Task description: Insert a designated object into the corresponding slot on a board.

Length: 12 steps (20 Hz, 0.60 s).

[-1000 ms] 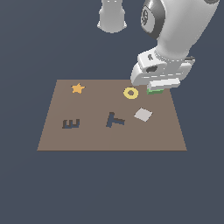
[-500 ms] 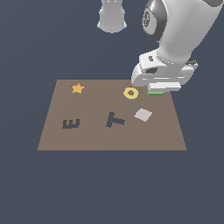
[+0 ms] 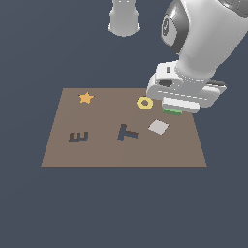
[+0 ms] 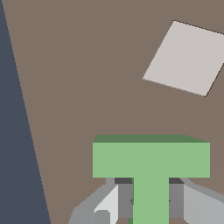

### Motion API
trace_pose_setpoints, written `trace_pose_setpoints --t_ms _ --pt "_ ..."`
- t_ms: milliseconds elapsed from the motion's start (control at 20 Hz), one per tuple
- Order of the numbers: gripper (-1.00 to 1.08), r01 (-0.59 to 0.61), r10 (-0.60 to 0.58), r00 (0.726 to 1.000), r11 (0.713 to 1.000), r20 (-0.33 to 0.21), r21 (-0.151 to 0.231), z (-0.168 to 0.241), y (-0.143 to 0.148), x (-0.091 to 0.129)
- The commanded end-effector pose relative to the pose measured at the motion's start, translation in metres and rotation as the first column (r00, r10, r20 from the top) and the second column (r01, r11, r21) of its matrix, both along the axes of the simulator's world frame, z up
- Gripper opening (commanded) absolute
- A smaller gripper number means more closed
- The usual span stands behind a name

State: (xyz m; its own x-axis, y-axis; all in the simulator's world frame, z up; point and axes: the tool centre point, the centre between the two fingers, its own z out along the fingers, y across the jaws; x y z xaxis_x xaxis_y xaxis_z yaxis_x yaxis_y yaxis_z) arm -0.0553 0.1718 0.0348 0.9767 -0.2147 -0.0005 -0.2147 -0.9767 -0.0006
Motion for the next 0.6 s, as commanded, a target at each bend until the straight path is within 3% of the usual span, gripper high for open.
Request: trace_pose_setpoints --t_ms 0,250,400,550 --pt "-1.0 0.095 -0.095 0.996 0.996 0.0 0.0 0.001 -0.002 0.012" --pt "-1.0 0.319 -0.319 0.948 0.948 0.001 0.001 0.002 -0.013 0.04" --pt "-1.0 0.459 -0.459 0.889 0.889 0.001 0.001 0.002 -0.024 0.057" --pt "-1.0 0.589 -0.589 0.808 0.808 0.0 0.001 0.003 -0.037 0.072"
